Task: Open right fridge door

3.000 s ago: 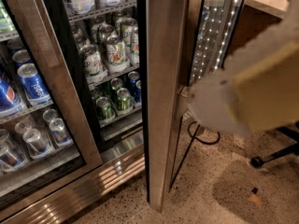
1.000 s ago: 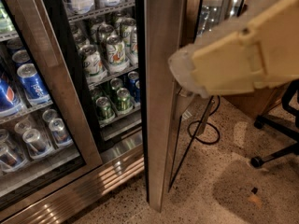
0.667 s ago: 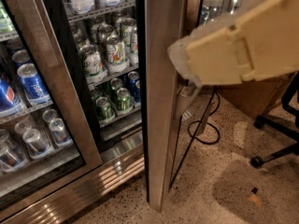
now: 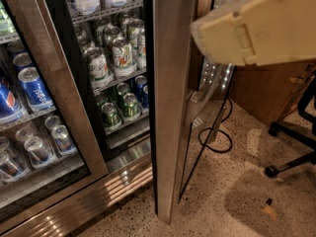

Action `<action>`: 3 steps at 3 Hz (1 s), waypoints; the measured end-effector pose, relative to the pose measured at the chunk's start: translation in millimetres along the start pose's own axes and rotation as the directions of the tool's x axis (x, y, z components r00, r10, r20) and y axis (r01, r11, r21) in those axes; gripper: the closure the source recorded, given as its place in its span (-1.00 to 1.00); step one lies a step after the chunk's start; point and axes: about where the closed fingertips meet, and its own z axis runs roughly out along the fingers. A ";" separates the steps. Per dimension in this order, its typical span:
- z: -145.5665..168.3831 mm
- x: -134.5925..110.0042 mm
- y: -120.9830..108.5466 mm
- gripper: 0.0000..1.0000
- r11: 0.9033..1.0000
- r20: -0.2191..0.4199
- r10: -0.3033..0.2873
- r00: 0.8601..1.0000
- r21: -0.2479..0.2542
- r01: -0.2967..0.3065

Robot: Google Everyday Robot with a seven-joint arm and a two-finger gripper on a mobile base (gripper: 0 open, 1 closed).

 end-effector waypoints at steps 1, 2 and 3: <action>-2.5 1.7 -3.4 0.27 1.000 0.000 0.000 1.000 0.000 0.000; -6.0 2.2 -7.3 -0.20 1.000 0.000 0.000 1.000 0.000 0.000; -6.0 2.2 -7.3 -0.63 1.000 0.000 0.000 1.000 0.000 0.000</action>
Offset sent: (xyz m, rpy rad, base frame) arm -0.3301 -0.1707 0.1174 -0.1235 -0.0410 -0.8233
